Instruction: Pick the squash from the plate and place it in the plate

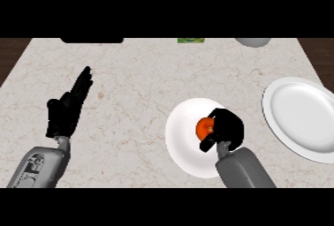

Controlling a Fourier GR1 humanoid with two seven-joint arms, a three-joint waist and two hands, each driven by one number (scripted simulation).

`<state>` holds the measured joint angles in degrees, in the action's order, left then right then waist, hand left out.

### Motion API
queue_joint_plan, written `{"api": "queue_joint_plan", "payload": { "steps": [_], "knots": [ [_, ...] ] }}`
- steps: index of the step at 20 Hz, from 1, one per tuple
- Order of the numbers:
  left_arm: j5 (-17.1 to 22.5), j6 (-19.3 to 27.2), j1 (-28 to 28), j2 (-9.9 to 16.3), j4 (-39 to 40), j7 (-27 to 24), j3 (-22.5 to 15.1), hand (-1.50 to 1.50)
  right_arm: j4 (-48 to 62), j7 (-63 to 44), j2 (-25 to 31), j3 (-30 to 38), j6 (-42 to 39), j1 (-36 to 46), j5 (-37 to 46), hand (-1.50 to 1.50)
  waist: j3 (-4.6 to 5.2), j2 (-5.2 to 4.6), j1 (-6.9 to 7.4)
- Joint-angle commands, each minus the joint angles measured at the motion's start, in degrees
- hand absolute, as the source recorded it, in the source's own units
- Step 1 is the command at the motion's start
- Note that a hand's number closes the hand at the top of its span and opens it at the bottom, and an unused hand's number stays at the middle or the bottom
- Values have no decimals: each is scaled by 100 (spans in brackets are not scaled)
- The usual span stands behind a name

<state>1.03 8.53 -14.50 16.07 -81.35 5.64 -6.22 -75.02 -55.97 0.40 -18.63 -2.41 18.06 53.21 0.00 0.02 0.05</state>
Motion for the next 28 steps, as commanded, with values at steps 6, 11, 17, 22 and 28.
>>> {"api": "queue_joint_plan", "payload": {
  "steps": [6,11,17,22,28],
  "knots": [
    [-20,-79,73,40,46,38,355,0,-755,1845,2035,720,34,-1519,-474,150,-10,42,-374],
    [-26,44,336,74,8,9,469,0,-512,3344,3613,1945,67,-2040,-1118,150,-36,91,-713],
    [-26,19,387,74,-106,25,447,0,-384,5668,4513,3526,1049,-2345,-2103,150,-46,118,-634],
    [-79,-22,317,59,-184,23,365,0,33,7661,4860,4645,878,-2602,-3344,150,-32,80,-439],
    [-106,-169,114,-89,-40,-144,265,0,517,8841,5143,5264,-134,-2571,-4229,150,-1,8,-106]
  ]
}}
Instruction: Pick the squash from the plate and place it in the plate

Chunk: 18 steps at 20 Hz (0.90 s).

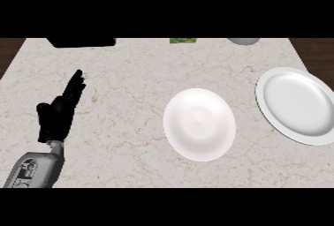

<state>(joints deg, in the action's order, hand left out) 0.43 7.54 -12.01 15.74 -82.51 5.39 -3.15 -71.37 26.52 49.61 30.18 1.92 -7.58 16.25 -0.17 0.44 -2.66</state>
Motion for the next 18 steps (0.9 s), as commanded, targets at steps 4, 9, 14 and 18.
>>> {"api": "queue_joint_plan", "payload": {
  "steps": [4,9,14,18],
  "knots": [
    [-80,-143,-273,-43,102,42,41,0,562,463,48,-88,-819,487,-309,150,17,-48,264],
    [2,-416,-1,9,-81,-76,118,0,698,-104,-258,-603,-771,1263,-30,150,17,-49,326],
    [-383,-121,-148,-274,-97,183,-131,0,1239,27,-714,-1237,-573,1815,468,150,14,-54,324],
    [-177,-338,-99,-219,-50,-24,41,0,1433,-692,-730,-1758,-97,2389,1342,150,15,-62,375]
  ]
}}
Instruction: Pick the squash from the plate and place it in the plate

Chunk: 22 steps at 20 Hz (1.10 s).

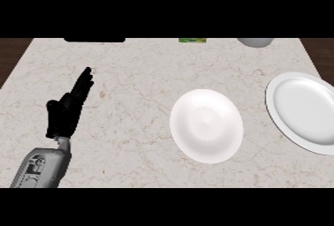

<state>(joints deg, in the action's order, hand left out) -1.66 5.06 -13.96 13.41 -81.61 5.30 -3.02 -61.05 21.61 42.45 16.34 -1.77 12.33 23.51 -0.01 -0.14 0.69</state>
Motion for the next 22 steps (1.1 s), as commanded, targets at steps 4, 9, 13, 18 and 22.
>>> {"api": "queue_joint_plan", "payload": {
  "steps": [4,9,13,18,22],
  "knots": [
    [-122,41,-140,-145,-32,148,-68,0,1118,-632,-528,-944,828,889,1421,150,-4,-17,55],
    [-60,-156,48,37,33,-78,148,0,2119,-711,-1016,-671,338,1463,929,-150,-4,-6,32],
    [-273,34,177,-335,103,-223,-86,0,3048,-152,-1240,-468,747,1863,910,-150,-6,-13,27],
    [-210,-60,-98,-97,-79,162,144,0,3114,567,-1221,104,263,1885,143,-150,-6,5,-25],
    [-289,-67,249,-121,-37,-190,93,0,3123,897,-1086,790,111,1882,-581,-150,-5,14,-56]
  ]
}}
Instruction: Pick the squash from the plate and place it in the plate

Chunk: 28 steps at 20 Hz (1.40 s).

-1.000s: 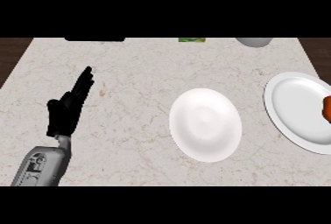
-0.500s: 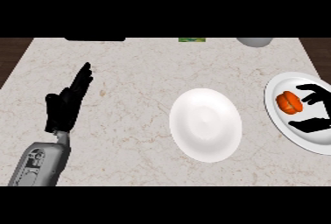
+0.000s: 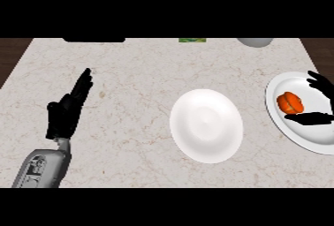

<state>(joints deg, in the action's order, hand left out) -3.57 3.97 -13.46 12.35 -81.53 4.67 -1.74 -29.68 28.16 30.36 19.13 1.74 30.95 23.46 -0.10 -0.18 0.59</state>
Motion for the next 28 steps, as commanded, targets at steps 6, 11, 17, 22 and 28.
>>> {"api": "queue_joint_plan", "payload": {
  "steps": [6,11,17,22,28],
  "knots": [
    [-69,114,51,-159,116,-93,28,0,232,28,965,1415,-844,-198,-1429,-150,8,15,-105],
    [23,-52,101,32,-206,132,139,0,713,462,1836,1985,-1618,-871,-1907,-150,1,14,-89],
    [32,-124,126,32,-401,224,156,0,1512,1272,2393,2114,-2292,-1422,-1932,-150,-13,-10,-2],
    [-19,-168,-242,-56,33,139,129,0,1830,1352,2769,2102,-2322,-1258,-1836,-150,-28,-46,40],
    [-128,7,-197,-305,91,56,8,0,1971,1625,2787,2161,-2565,-1459,-1888,-150,-45,-54,43]
  ]
}}
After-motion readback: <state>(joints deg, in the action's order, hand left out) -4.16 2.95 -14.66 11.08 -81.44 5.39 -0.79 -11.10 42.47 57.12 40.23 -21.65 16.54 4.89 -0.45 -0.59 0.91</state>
